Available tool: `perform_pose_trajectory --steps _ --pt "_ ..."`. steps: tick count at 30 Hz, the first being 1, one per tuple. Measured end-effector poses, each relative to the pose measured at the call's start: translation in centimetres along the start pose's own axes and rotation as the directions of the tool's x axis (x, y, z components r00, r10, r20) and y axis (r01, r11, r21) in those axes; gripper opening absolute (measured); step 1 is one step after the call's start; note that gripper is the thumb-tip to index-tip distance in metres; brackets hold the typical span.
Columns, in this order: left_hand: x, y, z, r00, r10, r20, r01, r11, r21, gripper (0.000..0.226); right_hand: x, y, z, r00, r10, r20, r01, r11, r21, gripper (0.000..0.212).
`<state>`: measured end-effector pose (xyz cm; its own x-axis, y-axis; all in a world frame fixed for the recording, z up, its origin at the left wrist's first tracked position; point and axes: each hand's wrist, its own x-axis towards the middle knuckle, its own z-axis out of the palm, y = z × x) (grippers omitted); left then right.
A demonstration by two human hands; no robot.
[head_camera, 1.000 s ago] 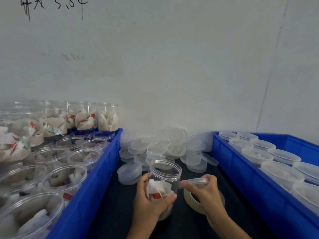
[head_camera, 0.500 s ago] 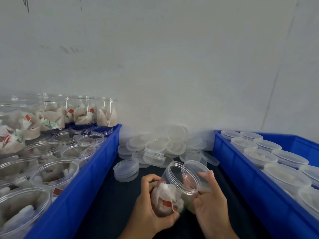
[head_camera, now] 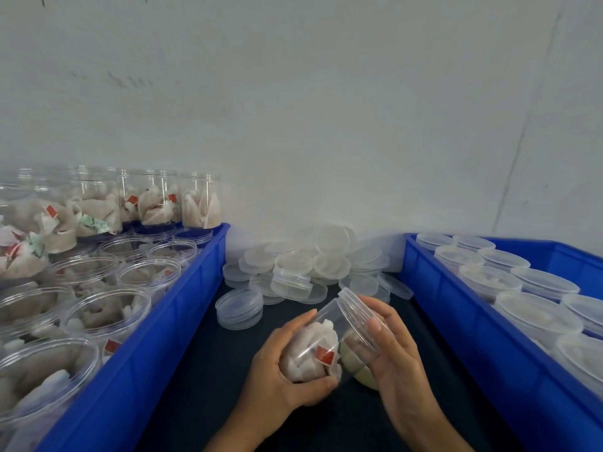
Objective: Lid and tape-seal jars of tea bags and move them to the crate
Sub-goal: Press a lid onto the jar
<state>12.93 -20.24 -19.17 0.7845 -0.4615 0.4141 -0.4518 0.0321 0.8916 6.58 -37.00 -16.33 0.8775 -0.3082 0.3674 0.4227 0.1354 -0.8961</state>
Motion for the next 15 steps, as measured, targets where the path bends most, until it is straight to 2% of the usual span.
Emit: perform_pose_trajectory --steps 5,9,13,15 --pt "0.0 0.0 0.1 1.000 0.006 -0.009 -0.006 1.000 -0.007 0.082 -0.1 0.0 0.0 1.000 0.022 0.005 -0.022 1.000 0.018 0.050" --pt "0.0 0.0 0.1 1.000 -0.016 -0.020 0.016 1.000 0.008 0.088 0.2 -0.1 -0.8 0.994 0.101 0.047 -0.106 0.987 0.123 0.055" --pt "0.3 -0.3 -0.1 0.982 -0.181 -0.051 0.179 0.983 -0.046 0.117 0.6 0.1 -1.8 0.985 0.165 0.058 -0.174 0.958 0.227 0.056" --pt "0.4 -0.3 -0.3 0.963 -0.266 -0.032 0.262 0.960 -0.104 0.120 0.7 0.2 -1.9 0.984 0.162 0.069 -0.174 0.955 0.239 0.049"
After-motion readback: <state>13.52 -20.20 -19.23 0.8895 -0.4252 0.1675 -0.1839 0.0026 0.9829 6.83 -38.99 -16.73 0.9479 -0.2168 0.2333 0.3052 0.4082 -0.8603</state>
